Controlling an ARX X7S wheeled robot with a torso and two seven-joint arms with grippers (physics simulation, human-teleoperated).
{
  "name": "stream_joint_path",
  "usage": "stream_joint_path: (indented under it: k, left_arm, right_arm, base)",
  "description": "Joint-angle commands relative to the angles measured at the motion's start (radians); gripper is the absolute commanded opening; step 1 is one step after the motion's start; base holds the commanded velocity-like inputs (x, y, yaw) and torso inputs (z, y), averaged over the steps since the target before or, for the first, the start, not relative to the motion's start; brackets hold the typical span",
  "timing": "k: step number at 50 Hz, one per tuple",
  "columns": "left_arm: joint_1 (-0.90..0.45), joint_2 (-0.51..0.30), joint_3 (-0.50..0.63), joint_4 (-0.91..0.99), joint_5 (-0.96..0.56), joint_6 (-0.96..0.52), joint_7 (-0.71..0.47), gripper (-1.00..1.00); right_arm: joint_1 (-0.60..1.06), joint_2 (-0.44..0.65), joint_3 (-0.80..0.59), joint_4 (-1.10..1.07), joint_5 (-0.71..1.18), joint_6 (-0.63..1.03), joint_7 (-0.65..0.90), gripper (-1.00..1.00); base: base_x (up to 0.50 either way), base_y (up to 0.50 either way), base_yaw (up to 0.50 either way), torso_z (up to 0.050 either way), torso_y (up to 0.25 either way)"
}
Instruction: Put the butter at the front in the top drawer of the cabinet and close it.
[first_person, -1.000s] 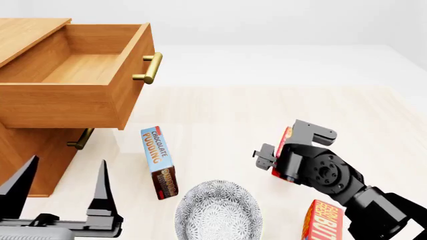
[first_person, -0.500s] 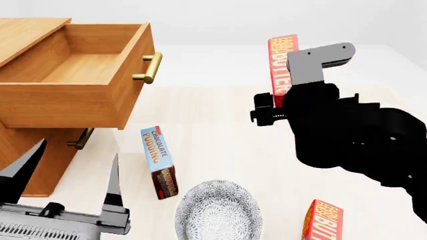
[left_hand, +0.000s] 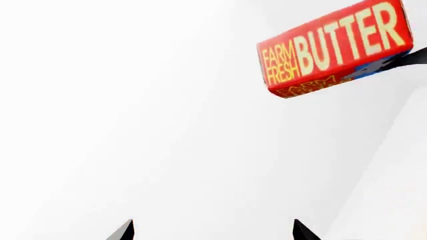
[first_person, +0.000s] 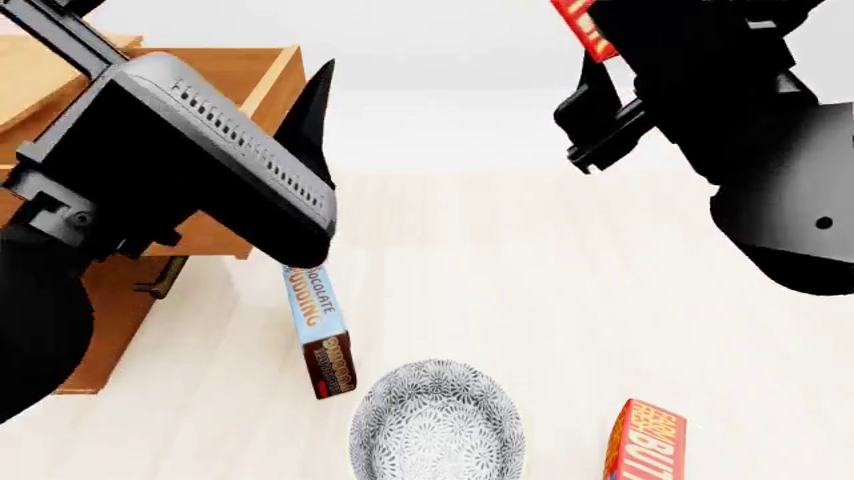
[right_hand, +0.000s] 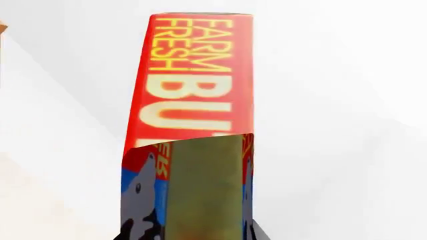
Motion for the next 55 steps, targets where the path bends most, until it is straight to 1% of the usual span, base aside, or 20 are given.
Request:
stream_joint_path:
  k: [1, 3, 8, 11, 14, 18, 24, 29, 34, 40, 49, 55]
  left_arm:
    - [-0.256, 0.095, 0.108, -0.155, 0.249, -0.011, 0.371, 1.00]
    - [-0.273, 0.095, 0.126, -0.195, 0.289, 0.037, 0.424, 1.00]
    - [-0.312, 0.103, 0.205, -0.302, 0.429, 0.176, 0.566, 1.00]
    - [-0.327, 0.109, 0.254, -0.363, 0.515, 0.260, 0.630, 1.00]
    - [-0.325, 0.107, 0.303, -0.394, 0.605, 0.328, 0.656, 1.00]
    - [-0.303, 0.094, 0.347, -0.396, 0.683, 0.360, 0.648, 1.00]
    - [-0.274, 0.087, 0.381, -0.406, 0.740, 0.378, 0.631, 1.00]
    - [-0.265, 0.089, 0.388, -0.418, 0.766, 0.395, 0.616, 1.00]
    - [-0.256, 0.093, 0.379, -0.408, 0.758, 0.398, 0.601, 1.00]
    - [-0.235, 0.109, 0.365, -0.403, 0.727, 0.408, 0.578, 1.00]
    - [-0.208, 0.135, 0.356, -0.423, 0.713, 0.436, 0.548, 1.00]
    - [-0.196, 0.151, 0.356, -0.430, 0.709, 0.441, 0.543, 1.00]
  right_arm:
    - [0.236, 0.023, -0.198, 0.084, -0.474, -0.050, -0.389, -1.00]
    - [0.258, 0.015, -0.234, 0.124, -0.530, -0.091, -0.455, -1.00]
    - [0.310, 0.000, -0.279, 0.180, -0.597, -0.154, -0.584, -1.00]
    - [0.324, -0.002, -0.295, 0.201, -0.620, -0.173, -0.626, -1.00]
    - [0.311, 0.011, -0.298, 0.204, -0.624, -0.187, -0.630, -1.00]
    - [0.268, 0.036, -0.304, 0.193, -0.626, -0.208, -0.609, -1.00]
    - [0.230, 0.051, -0.357, 0.178, -0.682, -0.230, -0.606, -1.00]
    - [0.226, 0.064, -0.411, 0.154, -0.739, -0.227, -0.623, -1.00]
    - [0.254, 0.076, -0.511, 0.103, -0.866, -0.223, -0.660, -1.00]
    - [0.271, 0.070, -0.577, 0.062, -0.941, -0.154, -0.668, -1.00]
    - [0.283, 0.053, -0.634, 0.019, -1.002, -0.117, -0.692, -1.00]
    - [0.277, 0.049, -0.633, 0.003, -1.006, -0.103, -0.692, -1.00]
  base:
    - [0.00, 0.00, 0.00, 0.000, 0.000]
    - [0.00, 0.00, 0.00, 0.000, 0.000]
    - [0.00, 0.00, 0.00, 0.000, 0.002]
    - [0.00, 0.00, 0.00, 0.000, 0.000]
    - [0.00, 0.00, 0.00, 0.000, 0.003]
    - [0.00, 0.00, 0.00, 0.000, 0.000]
    - [0.00, 0.00, 0.00, 0.000, 0.002]
    - [0.00, 0.00, 0.00, 0.000, 0.000]
    - [0.00, 0.00, 0.00, 0.000, 0.002]
    - [0.00, 0.00, 0.00, 0.000, 0.002]
    - [0.00, 0.00, 0.00, 0.000, 0.001]
    - [0.00, 0.00, 0.00, 0.000, 0.002]
